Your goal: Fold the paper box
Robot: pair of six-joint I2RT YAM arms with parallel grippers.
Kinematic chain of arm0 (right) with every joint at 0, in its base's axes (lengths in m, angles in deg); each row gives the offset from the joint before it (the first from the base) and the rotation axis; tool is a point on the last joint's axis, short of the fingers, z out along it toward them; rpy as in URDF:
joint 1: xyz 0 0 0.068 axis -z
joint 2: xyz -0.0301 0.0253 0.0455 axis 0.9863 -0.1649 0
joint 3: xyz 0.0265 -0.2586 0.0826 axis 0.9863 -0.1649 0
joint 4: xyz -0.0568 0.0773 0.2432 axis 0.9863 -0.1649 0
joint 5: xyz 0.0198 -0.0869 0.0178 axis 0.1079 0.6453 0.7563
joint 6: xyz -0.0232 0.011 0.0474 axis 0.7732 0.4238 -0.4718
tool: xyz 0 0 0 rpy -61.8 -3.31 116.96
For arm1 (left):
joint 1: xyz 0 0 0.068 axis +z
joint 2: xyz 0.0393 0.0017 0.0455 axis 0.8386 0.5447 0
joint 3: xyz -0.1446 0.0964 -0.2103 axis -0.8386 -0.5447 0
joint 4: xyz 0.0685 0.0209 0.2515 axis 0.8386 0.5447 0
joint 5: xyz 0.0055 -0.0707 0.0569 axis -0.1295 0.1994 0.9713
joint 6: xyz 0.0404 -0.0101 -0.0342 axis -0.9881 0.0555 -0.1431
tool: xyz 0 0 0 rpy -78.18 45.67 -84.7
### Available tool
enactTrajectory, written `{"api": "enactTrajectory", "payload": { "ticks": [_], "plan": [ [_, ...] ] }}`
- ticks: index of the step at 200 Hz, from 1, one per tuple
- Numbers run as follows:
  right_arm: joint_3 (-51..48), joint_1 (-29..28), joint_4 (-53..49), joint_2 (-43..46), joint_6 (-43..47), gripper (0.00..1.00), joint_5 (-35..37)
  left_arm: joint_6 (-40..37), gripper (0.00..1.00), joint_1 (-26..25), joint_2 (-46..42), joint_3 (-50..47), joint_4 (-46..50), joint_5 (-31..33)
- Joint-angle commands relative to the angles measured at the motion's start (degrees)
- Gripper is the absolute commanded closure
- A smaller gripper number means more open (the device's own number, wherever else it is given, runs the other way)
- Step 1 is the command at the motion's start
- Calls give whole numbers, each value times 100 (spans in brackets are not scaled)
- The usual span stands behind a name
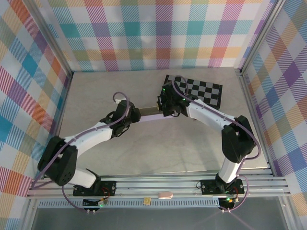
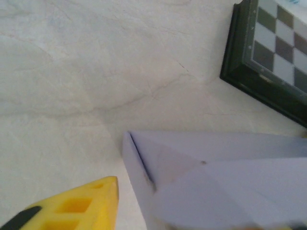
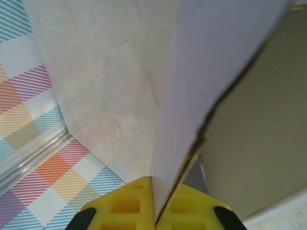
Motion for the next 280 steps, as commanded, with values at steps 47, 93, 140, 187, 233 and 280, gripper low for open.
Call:
{"api": "enactTrajectory", "payload": {
  "ticks": [47,93,140,187,233,280],
  "plan": [
    [-454,3,-418,-9,127,100,-71,1538,53,-299,-1988,-645,1852,-368],
    [-762,-4,-609,223,310,100,-180,1908,45,-292,-2628,-177,2768,-29],
    [-1677,-14,-581,712,537,86,-300,1897,46,-290,-2071,191,2745,-141],
    [-2046,-3,-762,1289,713,47,-278,1893,46,-255,-1581,225,2378,-608],
    [-1550,74,-1608,1722,1663,35,-145,1693,46,-203,-512,770,2247,-1284],
    [-1213,697,-2037,2226,3350,32,-549,1408,44,-1,553,1342,1991,-1763]
  ]
}}
